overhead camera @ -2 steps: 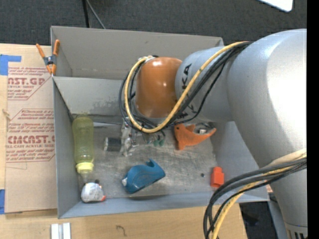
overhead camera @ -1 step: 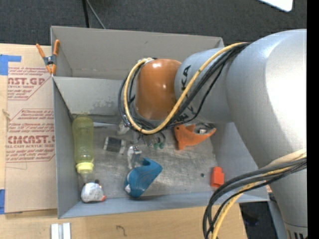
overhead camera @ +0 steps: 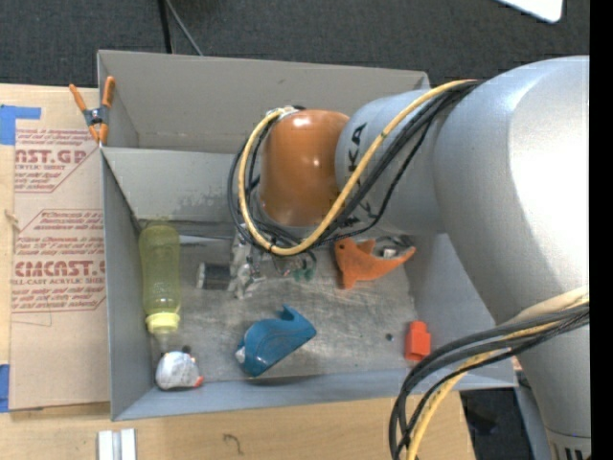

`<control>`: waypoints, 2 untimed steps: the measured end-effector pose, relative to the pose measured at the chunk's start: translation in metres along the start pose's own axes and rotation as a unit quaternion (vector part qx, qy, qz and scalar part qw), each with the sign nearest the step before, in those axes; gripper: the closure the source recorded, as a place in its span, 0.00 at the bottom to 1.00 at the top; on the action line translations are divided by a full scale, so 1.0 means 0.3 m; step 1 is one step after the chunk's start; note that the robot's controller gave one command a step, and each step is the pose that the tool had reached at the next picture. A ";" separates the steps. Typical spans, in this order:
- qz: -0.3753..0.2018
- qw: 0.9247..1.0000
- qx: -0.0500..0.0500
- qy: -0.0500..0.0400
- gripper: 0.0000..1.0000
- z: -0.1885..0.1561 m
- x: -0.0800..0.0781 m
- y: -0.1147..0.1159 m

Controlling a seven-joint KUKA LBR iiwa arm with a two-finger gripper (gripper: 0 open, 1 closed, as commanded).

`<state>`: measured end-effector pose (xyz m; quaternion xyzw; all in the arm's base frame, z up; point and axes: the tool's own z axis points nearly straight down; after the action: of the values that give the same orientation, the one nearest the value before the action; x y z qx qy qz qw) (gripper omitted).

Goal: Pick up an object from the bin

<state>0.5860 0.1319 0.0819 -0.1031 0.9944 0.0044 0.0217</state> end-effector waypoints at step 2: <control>0.000 1.000 0.000 0.000 1.00 0.000 0.000 0.000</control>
Offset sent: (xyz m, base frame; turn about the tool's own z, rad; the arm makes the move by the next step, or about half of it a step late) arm 0.0000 0.0000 0.0000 0.0000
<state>0.5861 0.1320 0.0819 -0.1033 0.9944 0.0045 0.0219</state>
